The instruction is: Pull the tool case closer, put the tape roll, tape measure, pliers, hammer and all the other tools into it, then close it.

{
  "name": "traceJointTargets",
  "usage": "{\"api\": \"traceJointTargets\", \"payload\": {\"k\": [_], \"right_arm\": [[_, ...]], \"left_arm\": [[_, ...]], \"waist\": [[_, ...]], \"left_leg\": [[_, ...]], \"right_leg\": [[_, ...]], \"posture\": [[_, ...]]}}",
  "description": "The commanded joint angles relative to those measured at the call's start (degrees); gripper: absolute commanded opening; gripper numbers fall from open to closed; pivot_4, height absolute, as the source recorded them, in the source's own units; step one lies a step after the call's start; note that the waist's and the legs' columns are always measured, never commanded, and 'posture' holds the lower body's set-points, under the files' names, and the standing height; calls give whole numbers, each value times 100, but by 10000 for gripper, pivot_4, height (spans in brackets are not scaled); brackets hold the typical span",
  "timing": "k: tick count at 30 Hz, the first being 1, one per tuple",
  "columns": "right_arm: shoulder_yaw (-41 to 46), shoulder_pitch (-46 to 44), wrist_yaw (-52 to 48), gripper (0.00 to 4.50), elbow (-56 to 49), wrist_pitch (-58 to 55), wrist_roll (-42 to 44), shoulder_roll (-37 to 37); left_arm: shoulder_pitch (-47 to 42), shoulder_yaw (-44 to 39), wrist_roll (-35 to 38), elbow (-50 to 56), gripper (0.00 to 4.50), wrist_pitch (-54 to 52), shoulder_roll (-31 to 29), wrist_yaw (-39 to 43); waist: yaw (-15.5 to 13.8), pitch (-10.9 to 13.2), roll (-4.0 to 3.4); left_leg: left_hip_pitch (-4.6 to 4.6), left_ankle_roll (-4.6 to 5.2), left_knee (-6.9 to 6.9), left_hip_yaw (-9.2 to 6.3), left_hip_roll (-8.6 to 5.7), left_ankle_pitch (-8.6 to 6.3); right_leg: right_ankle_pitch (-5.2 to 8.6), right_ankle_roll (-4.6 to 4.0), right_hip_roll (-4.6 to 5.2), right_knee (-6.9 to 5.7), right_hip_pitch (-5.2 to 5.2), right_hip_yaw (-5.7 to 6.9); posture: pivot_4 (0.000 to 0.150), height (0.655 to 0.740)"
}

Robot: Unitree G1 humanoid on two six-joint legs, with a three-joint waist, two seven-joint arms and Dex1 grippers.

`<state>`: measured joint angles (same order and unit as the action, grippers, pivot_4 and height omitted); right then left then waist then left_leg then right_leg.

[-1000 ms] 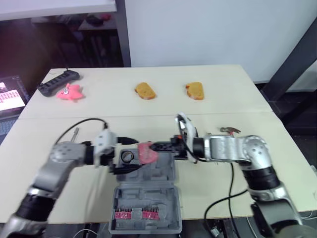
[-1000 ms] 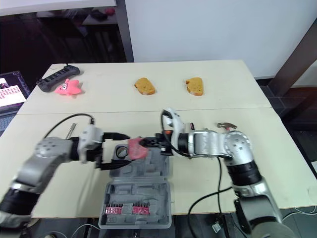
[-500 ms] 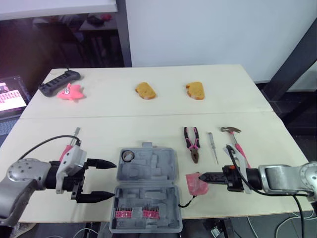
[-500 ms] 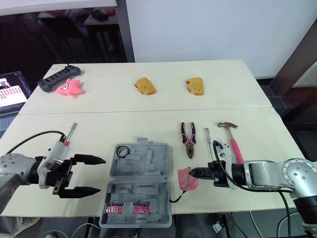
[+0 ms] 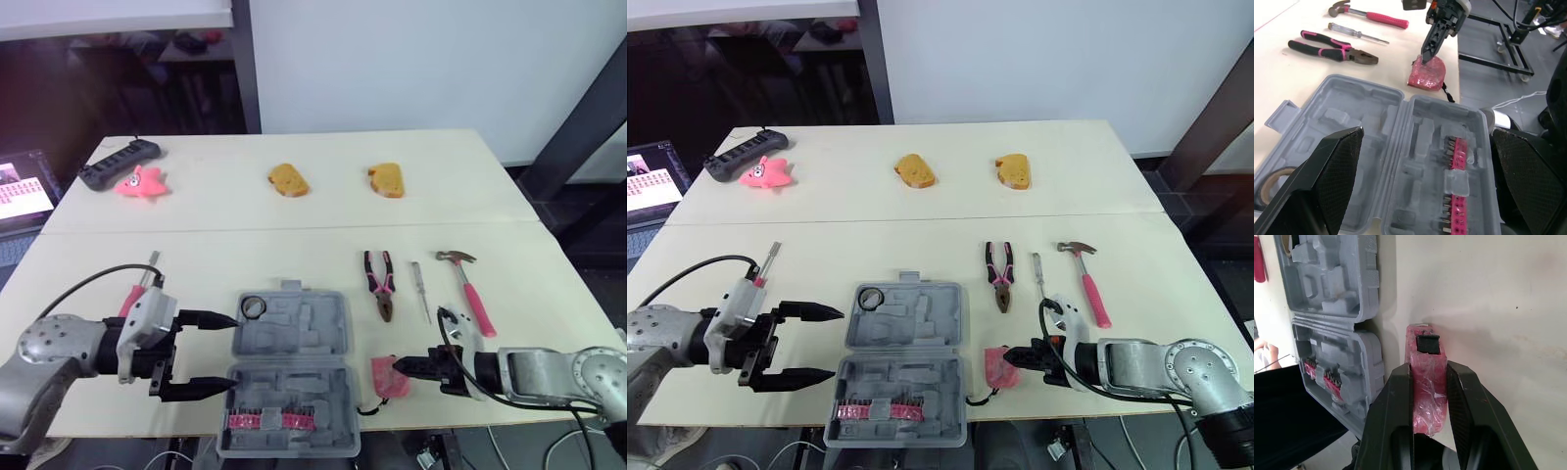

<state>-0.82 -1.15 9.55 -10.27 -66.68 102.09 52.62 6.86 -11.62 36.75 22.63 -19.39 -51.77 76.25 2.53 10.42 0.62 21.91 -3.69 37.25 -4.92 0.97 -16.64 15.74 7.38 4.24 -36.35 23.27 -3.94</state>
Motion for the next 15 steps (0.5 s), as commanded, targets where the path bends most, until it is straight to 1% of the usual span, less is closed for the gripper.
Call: {"api": "traceJointTargets", "payload": {"k": [1, 3, 5, 7, 8, 13, 14, 15], "right_arm": [[-87, 64, -101, 4586, -66, -7, -672, -140], [-71, 74, -233, 4586, -71, -12, -987, -171], [-25, 93, -327, 4586, -44, -31, -1198, -205], [41, 109, -451, 14726, -74, -20, -1441, -233], [75, 117, -515, 17490, -93, -28, -1523, -247], [387, 119, -712, 40633, -95, -60, -1632, -397], [449, 112, -719, 44611, -84, -69, -1622, -426], [525, 96, -770, 44611, -101, -87, -1602, -431]], "left_arm": [[-57, -38, -10, 77, 44449, -28, -86, -31], [-53, -26, -62, 15, 44449, 38, -84, 8], [-47, -17, -90, -5, 44449, 50, -88, 24], [-51, -18, -88, 3, 45000, 33, -72, 19], [-51, -18, -92, 4, 45000, 33, -64, 22], [-19, -6, -109, 11, 45000, 42, -42, 18], [-13, -4, -111, 15, 45000, 44, -40, 17], [-8, -1, -115, 18, 45000, 41, -39, 10]], "waist": [[1, -1, 8], [2, -2, 11], [0, -6, 17], [-6, -13, 30], [-11, -13, 30], [-12, -12, 28], [-10, -13, 30], [-11, -13, 30]], "left_leg": [[-17, 0, -4, 0, 2, 0], [-47, 0, -12, 1, 9, 0], [-52, 1, -13, 1, 22, -1], [-51, 1, -12, 4, 48, -1], [-51, 1, -12, 4, 58, -1], [-48, 1, -15, 9, 68, -1], [-49, 1, -14, 12, 68, -1], [-49, 1, -13, 13, 68, -1]], "right_leg": [[5, -9, -3, 1, -14, -3], [6, -13, -12, 9, -41, -6], [3, -22, -24, 17, -49, -6], [-5, -35, -52, 26, -50, -11], [-6, -38, -62, 26, -48, -11], [-9, -44, -72, 23, -39, -14], [-10, -45, -72, 24, -39, -16], [-11, -46, -72, 24, -40, -17]], "posture": [[1500, 7400], [1500, 7400], [1500, 7400], [1500, 7400], [1500, 7400], [1500, 7400], [1500, 7400], [1500, 7400]]}}
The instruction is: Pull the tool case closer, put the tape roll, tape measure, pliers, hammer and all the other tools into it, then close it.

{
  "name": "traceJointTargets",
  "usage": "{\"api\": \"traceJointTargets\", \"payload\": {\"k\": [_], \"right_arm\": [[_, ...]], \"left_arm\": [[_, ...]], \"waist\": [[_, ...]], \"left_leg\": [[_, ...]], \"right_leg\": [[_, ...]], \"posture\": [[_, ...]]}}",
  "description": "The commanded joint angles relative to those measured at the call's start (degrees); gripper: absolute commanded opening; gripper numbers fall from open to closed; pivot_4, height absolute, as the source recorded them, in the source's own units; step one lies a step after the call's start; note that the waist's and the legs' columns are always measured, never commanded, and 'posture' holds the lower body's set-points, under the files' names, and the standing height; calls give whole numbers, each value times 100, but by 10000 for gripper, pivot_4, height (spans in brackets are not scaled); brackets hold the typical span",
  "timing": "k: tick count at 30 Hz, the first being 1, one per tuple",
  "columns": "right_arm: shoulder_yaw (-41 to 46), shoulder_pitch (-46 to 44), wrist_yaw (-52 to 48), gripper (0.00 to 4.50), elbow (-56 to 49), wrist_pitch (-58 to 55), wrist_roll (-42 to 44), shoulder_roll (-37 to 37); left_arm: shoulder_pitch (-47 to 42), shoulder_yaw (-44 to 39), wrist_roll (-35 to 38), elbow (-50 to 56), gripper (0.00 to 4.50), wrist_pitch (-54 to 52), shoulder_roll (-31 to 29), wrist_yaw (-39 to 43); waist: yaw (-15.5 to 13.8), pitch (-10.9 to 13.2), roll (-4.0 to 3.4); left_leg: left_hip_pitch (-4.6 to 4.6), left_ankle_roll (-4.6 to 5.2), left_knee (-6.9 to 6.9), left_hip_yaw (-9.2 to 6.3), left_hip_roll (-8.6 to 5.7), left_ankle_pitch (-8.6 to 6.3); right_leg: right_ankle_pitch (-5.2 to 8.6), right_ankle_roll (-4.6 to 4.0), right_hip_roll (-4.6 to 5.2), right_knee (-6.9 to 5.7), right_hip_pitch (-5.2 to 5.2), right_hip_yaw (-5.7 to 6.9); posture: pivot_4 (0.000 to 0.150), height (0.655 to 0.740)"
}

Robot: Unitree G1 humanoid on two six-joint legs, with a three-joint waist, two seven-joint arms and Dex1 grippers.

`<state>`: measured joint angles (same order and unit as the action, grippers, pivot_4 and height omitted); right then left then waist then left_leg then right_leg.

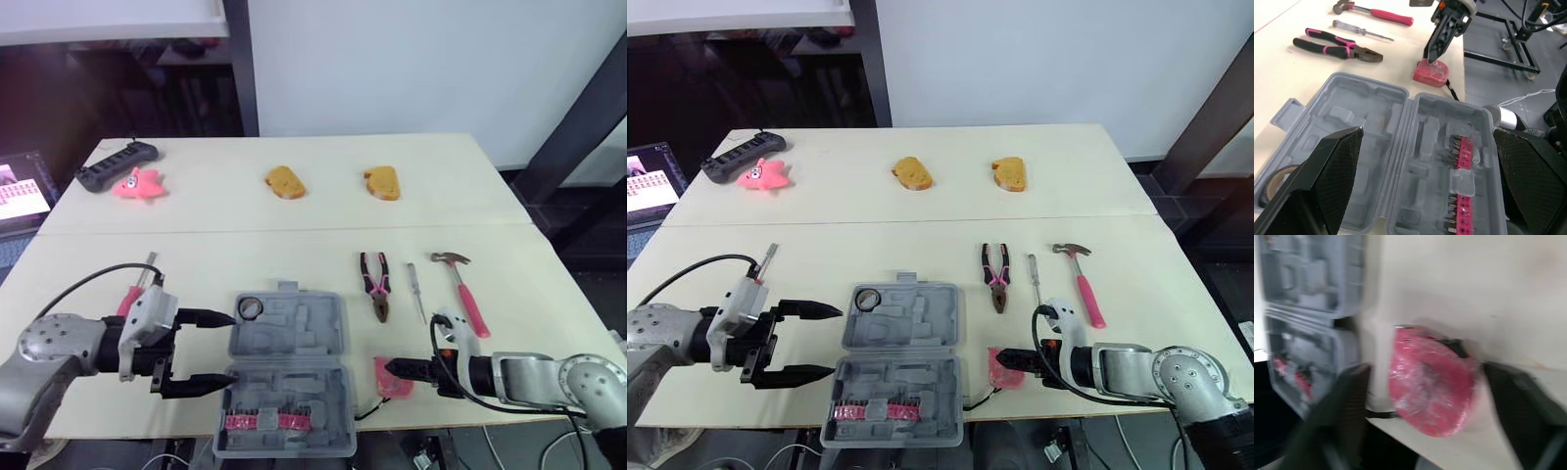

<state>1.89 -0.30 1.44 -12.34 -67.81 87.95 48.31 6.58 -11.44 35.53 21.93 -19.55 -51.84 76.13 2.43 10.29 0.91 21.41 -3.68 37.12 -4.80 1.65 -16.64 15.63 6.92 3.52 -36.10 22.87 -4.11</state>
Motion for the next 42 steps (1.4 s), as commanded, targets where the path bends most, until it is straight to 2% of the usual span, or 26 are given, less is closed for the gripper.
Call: {"api": "traceJointTargets", "payload": {"k": [1, 5, 8, 11, 13, 15, 17, 27, 42], "right_arm": [[331, -7, -18, 44611, 64, -4, -162, 27], [611, -149, -595, 44611, -266, -109, -201, 294], [623, -335, -1800, 44611, -949, 180, -899, 767], [194, -285, -3497, 44611, -1846, 1478, -2608, 1498], [-423, -161, -4464, 44611, -2141, 2940, -4289, 2074], [-1182, -35, -5150, 44611, -2074, 4576, -6151, 2573], [-1616, -37, -5498, 44611, -1808, 5639, -7259, 2694], [-2294, -475, -5853, 44611, -935, 5766, -8531, 1540], [-2443, -399, -5967, 44611, -459, 5686, -9225, 750]], "left_arm": [[27, -17, 3, 88, 45000, 55, -32, 18], [36, -21, -1, 77, 45000, 54, -25, 1], [33, -33, 13, 54, 45000, 37, -21, -16], [5, -19, 3, 34, 45000, 67, -23, 10], [-39, 2, 8, 43, 45000, 31, -41, 2], [-63, 28, 24, 98, 45000, -26, -63, -20], [-65, 44, 42, 176, 45000, -71, -70, -52], [166, 6, -52, 195, 45000, 242, 18, 14], [376, -56, -98, 261, 45000, 509, -2, -63]], "waist": [[-5, 1, -1], [-20, 10, -16], [-19, 23, -37], [-10, 29, -48], [-11, 30, -48], [-17, 31, -46], [-15, 36, -36], [3, 45, -25], [4, 42, -19]], "left_leg": [[1, 0, 1, 2, 0, 0], [8, 0, 0, 6, 0, 0], [12, 0, -1, 8, 0, 0], [13, 0, -3, 9, 2, 0], [12, 0, -5, 9, 8, 0], [13, -1, -7, 13, 8, 0], [13, -2, -5, 17, 8, 0], [9, -2, -1, 24, 8, 0], [3, -2, 1, 22, 8, 0]], "right_leg": [[0, -1, 0, 1, 0, -1], [0, 0, 1, -1, 11, -5], [-1, 1, 0, -2, 19, -6], [-1, 2, -3, -5, 26, -6], [-1, 4, -9, -4, 26, -3], [0, 5, -8, -2, 29, -4], [1, 7, -6, 1, 31, -4], [-3, 2, -6, -9, 30, -15], [-4, 1, -7, -11, 23, -14]], "posture": [[1500, 7400], [1500, 7400], [1500, 7400], [1500, 7400], [1500, 7400], [1500, 7400], [1500, 7400], [1500, 7400], [1500, 7400]]}}
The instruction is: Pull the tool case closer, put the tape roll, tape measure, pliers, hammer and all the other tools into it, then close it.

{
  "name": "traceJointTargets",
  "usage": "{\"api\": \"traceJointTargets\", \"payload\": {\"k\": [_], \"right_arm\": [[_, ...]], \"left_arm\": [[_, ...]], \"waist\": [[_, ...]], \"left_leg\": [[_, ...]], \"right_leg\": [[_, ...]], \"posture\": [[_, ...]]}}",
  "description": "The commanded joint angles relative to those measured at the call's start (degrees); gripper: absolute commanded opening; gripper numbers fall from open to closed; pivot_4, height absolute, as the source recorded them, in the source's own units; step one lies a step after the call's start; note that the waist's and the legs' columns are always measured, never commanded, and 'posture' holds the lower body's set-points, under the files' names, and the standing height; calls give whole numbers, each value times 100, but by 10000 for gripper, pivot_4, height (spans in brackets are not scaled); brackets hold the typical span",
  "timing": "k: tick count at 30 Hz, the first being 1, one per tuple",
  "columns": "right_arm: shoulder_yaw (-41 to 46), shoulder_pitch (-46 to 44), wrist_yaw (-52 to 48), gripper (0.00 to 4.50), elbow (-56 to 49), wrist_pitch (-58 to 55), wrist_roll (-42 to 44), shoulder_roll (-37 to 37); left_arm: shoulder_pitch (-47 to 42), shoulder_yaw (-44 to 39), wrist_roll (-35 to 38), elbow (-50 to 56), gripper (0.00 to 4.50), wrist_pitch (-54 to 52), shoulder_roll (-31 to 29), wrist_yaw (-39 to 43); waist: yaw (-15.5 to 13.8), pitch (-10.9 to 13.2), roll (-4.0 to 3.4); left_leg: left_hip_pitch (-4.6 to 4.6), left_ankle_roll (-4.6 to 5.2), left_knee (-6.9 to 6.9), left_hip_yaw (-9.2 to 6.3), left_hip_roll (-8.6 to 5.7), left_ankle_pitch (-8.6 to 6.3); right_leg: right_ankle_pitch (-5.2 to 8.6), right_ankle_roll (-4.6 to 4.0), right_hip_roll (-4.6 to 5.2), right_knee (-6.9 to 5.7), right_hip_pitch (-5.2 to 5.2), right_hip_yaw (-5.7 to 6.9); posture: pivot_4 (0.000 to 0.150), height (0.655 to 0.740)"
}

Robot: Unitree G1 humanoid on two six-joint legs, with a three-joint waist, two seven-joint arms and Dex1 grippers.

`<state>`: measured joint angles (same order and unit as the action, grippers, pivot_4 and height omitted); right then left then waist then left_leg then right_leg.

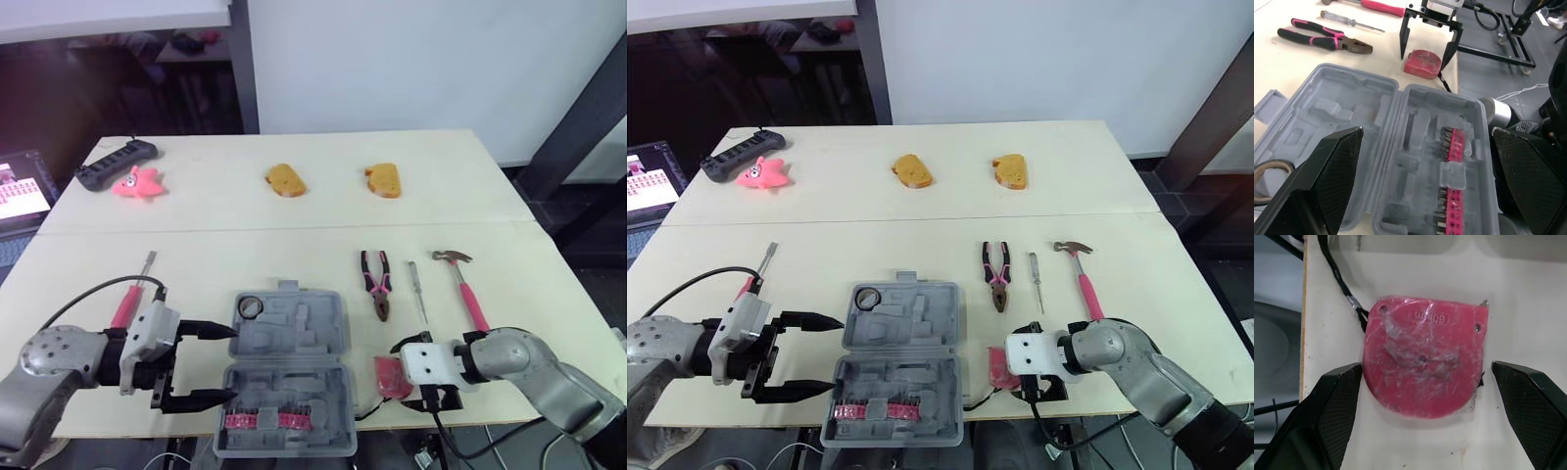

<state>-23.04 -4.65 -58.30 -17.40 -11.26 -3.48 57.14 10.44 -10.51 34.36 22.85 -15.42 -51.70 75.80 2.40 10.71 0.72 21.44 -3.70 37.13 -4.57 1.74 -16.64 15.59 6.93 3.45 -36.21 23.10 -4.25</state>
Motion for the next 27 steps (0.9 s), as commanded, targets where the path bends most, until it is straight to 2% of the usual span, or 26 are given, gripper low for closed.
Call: {"api": "traceJointTargets", "payload": {"k": [1, 2, 5, 6, 7, 17, 19, 21, 25, 27], "right_arm": [[63, 48, 9, 44611, 54, 21, -78, -169], [81, 66, 11, 44611, 64, 17, -69, -205], [134, 106, -12, 37171, 74, 37, -74, -269], [150, 127, -30, 31766, 58, 42, -68, -285], [171, 149, -47, 28433, 28, 43, -51, -300], [796, -32, -418, 28360, -755, -325, 606, -156], [1023, -603, -735, 28360, -1237, -1038, 1086, -38], [945, -1600, -954, 28360, -1567, -2088, 1482, -159], [-71, -3312, -983, 28360, -1240, -3287, 1188, -783], [-540, -3857, -846, 28360, -843, -3455, 924, -1206]], "left_arm": [[-32, -143, 24, 179, 45000, 74, -18, -56], [-70, -130, 28, 192, 45000, 39, -24, -92], [-122, -104, 33, 199, 45000, -1, -44, -133], [-143, -95, 35, 207, 45000, -23, -50, -148], [-167, -84, 41, 232, 45000, -58, -55, -172], [-278, -118, 35, 238, 45000, -203, -64, -316], [-316, -137, -27, 128, 45000, -158, -71, -328], [-401, -112, -94, -25, 45000, -109, -49, -360], [-523, -63, -250, -343, 45000, 32, 22, -391], [-508, -82, -311, -492, 45000, 149, 40, -351]], "waist": [[12, -1, 2], [14, -2, 3], [8, -3, 5], [9, -3, 5], [11, -3, 5], [6, 0, 1], [13, 1, -1], [33, 8, -13], [12, 6, -13], [8, 6, -13]], "left_leg": [[-1, 0, 0, 0, 0, 0], [-2, 0, 0, 0, 0, 0], [-3, 0, 0, -2, 1, 0], [-4, 0, 0, -2, 1, 0], [-4, 0, 1, -2, 1, 0], [-3, 0, 2, -3, 1, 0], [-3, 0, 2, -3, 1, 0], [-3, 0, 4, -2, 1, 0], [-6, 0, 0, -15, 9, 0], [-1, 0, -4, -25, 13, 0]], "right_leg": [[0, 0, 0, -1, 0, 0], [0, 0, -1, -1, -1, 0], [-1, 0, -2, -4, -2, 0], [-1, 0, -3, -4, -2, 1], [-1, 0, -2, -4, -3, 0], [-8, 13, -2, -5, -3, 0], [-9, 14, -2, -5, -3, 0], [-12, 9, -2, -6, 0, -1], [-18, 4, -16, -16, 6, 8], [-18, 5, -20, -20, 10, 18]], "posture": [[1500, 7400], [1500, 7400], [1500, 7400], [1500, 7400], [1500, 7400], [1500, 7400], [1500, 7400], [1500, 7400], [1500, 7400], [1500, 7400]]}}
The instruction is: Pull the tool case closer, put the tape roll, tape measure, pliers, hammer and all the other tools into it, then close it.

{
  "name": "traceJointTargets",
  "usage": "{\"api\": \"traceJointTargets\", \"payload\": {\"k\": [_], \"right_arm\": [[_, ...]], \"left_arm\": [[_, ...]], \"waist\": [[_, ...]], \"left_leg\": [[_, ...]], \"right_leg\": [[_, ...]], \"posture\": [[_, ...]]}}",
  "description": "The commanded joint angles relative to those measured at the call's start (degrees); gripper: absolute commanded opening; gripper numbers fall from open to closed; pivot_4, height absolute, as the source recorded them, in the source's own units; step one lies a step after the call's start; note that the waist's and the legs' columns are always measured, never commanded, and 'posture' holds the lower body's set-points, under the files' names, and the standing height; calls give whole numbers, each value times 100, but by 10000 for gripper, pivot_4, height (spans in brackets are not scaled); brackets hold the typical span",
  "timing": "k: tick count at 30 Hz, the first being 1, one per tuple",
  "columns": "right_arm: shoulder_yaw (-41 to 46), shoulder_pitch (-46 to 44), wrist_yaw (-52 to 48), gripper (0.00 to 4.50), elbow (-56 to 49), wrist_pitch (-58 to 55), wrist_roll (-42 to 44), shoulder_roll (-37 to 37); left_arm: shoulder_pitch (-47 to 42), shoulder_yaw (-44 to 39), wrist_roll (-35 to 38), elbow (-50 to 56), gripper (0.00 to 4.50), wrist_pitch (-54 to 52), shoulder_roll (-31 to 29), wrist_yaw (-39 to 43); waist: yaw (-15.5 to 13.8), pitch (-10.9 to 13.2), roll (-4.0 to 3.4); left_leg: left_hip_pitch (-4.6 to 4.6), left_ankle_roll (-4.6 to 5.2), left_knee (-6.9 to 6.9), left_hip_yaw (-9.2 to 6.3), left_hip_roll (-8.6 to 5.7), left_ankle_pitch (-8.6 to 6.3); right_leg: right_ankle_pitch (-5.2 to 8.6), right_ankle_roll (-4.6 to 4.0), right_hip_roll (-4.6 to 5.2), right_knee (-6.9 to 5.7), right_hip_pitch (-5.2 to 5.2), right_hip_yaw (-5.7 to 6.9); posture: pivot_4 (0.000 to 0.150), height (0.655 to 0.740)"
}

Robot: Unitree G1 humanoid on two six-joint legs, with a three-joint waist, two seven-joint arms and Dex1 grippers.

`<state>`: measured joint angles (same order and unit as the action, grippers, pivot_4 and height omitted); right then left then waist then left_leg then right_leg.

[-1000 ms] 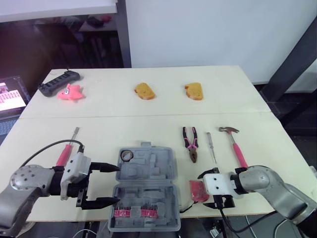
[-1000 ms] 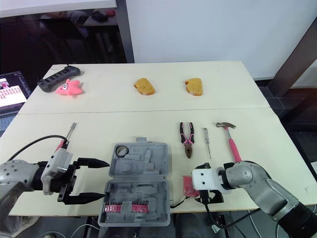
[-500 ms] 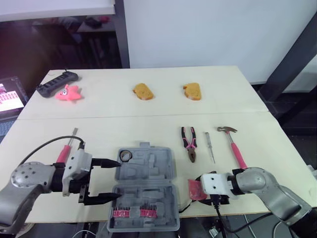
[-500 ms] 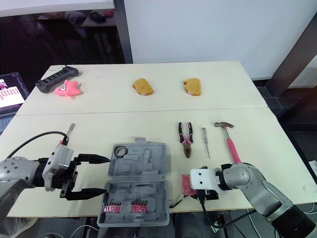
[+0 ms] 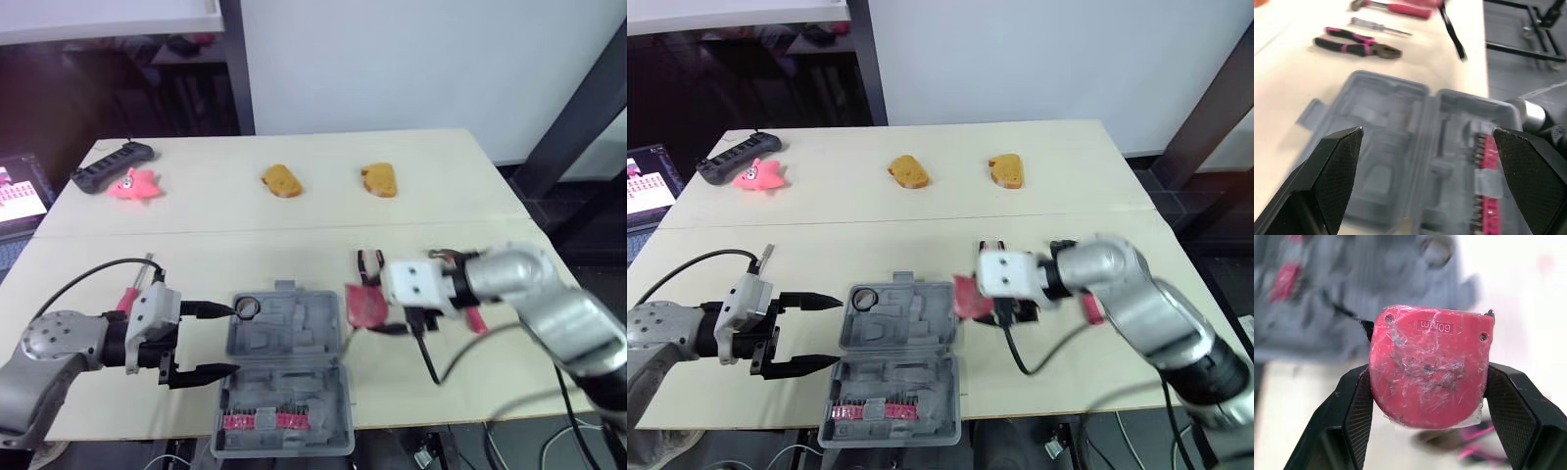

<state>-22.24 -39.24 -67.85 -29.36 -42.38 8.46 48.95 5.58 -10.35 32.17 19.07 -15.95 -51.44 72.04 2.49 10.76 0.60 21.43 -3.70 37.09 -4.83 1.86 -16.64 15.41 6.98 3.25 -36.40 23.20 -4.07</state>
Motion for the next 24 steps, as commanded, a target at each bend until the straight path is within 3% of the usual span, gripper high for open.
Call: {"api": "traceJointTargets", "payload": {"k": [1, 10, 24], "right_arm": [[-819, -563, 148, 28360, 512, -379, -395, -529], [-2013, -1022, 178, 28360, 1535, 12, -1339, -1041], [-2201, -1045, 331, 28360, 2588, 799, -2037, -1759]], "left_arm": [[2, -116, -135, -191, 45000, 285, 23, 48], [273, -278, -172, -328, 45000, 594, 76, 41], [553, -324, -228, -396, 45000, 813, 219, 24]], "waist": [[-14, 1, -2], [3, 3, -5], [12, 3, -4]], "left_leg": [[7, 0, 0, 0, 0, 0], [53, -1, 6, 7, -5, 0], [50, -5, 15, 5, -3, 4]], "right_leg": [[0, 0, 0, -2, 6, 0], [-2, 4, 9, -12, 50, 1], [3, -5, 3, -84, 81, -2]], "posture": [[1500, 7400], [1500, 7400], [1500, 7400]]}}
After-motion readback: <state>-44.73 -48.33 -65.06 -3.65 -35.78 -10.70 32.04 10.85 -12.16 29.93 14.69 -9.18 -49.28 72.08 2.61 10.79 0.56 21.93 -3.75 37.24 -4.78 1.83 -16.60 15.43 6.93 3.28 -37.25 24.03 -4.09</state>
